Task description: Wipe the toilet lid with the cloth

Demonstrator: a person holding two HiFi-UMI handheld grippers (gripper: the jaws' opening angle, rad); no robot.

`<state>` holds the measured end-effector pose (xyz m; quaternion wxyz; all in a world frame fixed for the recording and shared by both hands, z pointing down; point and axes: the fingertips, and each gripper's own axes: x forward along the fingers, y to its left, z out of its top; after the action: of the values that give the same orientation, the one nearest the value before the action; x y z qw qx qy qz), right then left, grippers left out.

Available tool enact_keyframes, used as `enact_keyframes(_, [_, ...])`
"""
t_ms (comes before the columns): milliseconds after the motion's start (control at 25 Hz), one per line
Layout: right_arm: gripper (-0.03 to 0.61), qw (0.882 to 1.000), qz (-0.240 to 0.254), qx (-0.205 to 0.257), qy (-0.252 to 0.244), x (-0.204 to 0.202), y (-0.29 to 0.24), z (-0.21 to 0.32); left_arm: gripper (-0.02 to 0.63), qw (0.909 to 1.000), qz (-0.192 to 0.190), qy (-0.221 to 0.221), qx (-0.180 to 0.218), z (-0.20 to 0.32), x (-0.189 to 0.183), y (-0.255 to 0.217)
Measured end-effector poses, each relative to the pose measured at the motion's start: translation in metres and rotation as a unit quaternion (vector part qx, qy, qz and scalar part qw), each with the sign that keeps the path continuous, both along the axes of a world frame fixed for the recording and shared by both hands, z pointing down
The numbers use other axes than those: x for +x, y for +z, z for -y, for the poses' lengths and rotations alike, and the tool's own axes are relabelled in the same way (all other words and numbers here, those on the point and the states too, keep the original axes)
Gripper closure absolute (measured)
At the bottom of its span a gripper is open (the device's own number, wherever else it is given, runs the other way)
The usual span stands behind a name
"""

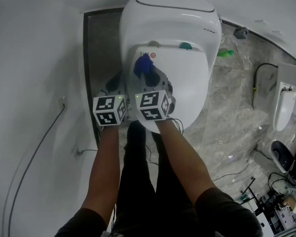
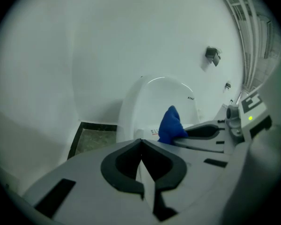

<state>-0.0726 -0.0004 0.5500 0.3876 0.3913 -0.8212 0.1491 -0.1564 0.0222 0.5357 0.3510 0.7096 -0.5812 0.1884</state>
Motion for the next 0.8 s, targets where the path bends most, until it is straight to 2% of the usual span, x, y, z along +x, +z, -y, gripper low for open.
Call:
enact_keyframes(160, [0.515, 0.998, -0.039, -0.018, -0.043, -0.027, 0.025, -0.018, 0.603, 0.9999, -0.006, -0.008, -0.004, -0.012, -0.011, 0.006])
enact_keyframes(280, [0.515, 0.995, -0.069, 0.000, -0.066, -0.031, 0.032, -0.019, 0.603, 0.9998, -0.006, -0.010, -0.014, -0.022, -0.013, 0.012])
enact_keyframes(400, [0.515, 0.994, -0.075, 0.017, -0.072, -0.026, 0.031, -0.016, 0.603, 0.9997, -0.009, -0.010, -0.022, -0.029, -0.010, 0.017])
enact_keyframes(600, [0.515, 0.996, -0.069, 0.042, -0.032, 0.003, 0.023, -0.006, 0.603, 0.9996, -0.001, 0.005, -0.026, -0.027, 0.007, 0.017])
enact_keyframes(800, [0.515, 0.995, -0.071, 0.059, 0.040, 0.066, 0.019, 0.008, 0.603, 0.9991, 0.002, 0.032, -0.028, -0.014, 0.042, 0.017])
